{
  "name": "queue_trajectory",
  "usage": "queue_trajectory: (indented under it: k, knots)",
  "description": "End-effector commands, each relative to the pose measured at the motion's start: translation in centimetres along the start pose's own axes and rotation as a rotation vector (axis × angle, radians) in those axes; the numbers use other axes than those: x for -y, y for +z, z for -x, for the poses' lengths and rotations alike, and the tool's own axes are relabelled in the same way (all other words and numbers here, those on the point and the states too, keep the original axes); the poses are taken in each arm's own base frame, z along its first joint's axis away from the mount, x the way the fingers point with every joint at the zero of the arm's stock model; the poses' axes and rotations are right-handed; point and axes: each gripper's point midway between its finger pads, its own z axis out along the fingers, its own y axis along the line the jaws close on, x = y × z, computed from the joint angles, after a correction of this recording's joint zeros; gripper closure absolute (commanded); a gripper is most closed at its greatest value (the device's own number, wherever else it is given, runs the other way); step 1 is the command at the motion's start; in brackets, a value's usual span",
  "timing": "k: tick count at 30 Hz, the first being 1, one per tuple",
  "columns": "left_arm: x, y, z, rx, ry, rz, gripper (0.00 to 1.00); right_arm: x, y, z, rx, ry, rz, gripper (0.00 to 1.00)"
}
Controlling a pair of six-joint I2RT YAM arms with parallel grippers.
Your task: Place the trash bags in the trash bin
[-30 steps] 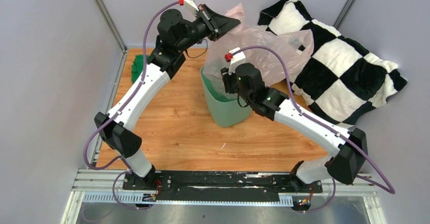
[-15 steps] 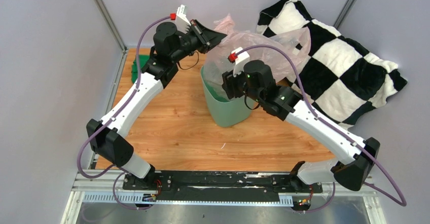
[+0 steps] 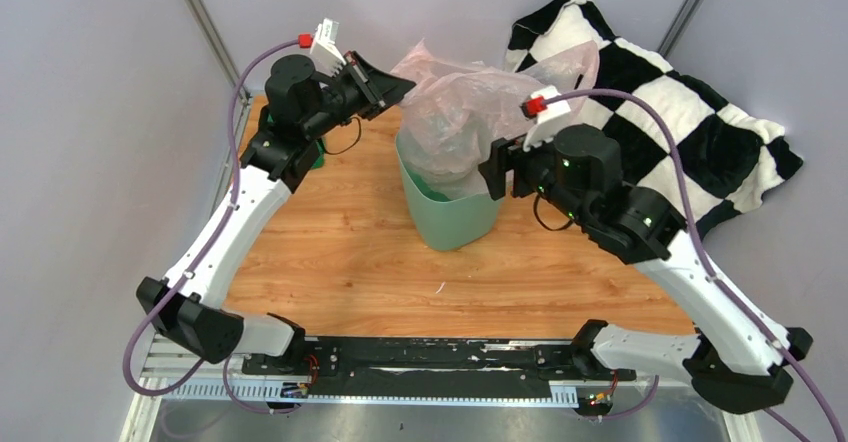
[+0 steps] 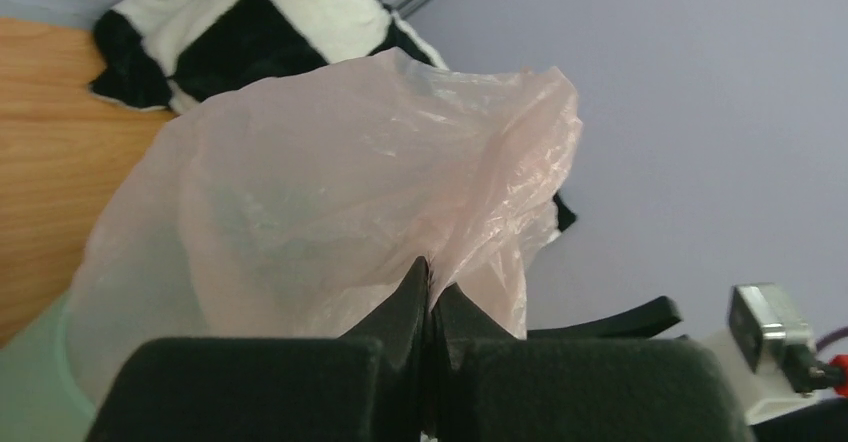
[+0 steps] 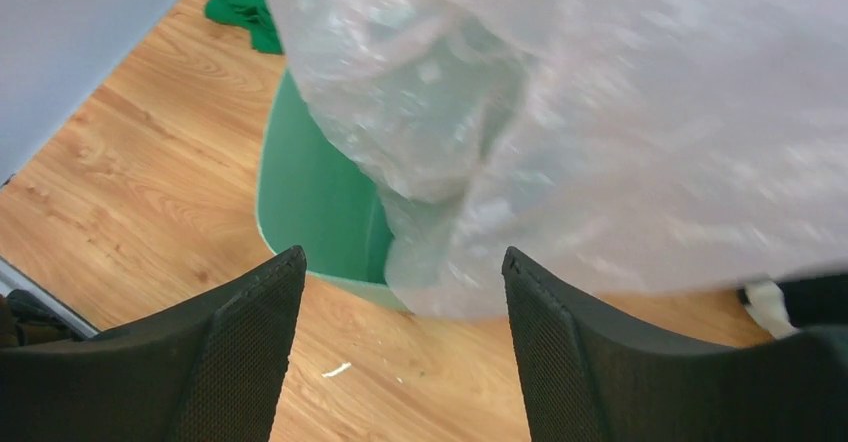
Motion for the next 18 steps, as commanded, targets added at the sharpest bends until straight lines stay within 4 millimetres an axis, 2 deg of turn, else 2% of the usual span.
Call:
queue_trajectory:
  k: [1,5,8,13,18]
  knots:
    - [-2.1,-2.9,-0.2,-0.018,0.121,0.173,1.00,3.4,-3.5,-2.4,-0.038,0.044,-0.144,0.25]
    - [-3.5,-4.8,-0.2,-0.016,0.176,0.271,1.00,5.0,-4.8,-4.4,-0.020,0.101,-0.217,0.22]
    - [-4.3,-5.8,-0.8,-0.034,0.191,0.311,1.00,5.7,-4.6,-5.3,0.009,0.132,-0.249,0.20]
    - [-5.4,-7.9,-0.4,-0.010,0.248,0.403,1.00,5.3,-2.1,-4.9,0.124,0.201,-0.196,0.15]
    - [-5.1,-9.5,0.6,0.022,0.301,0.446,1.00,5.3,0.2,-4.5,0.192,0.308,-0.116,0.15]
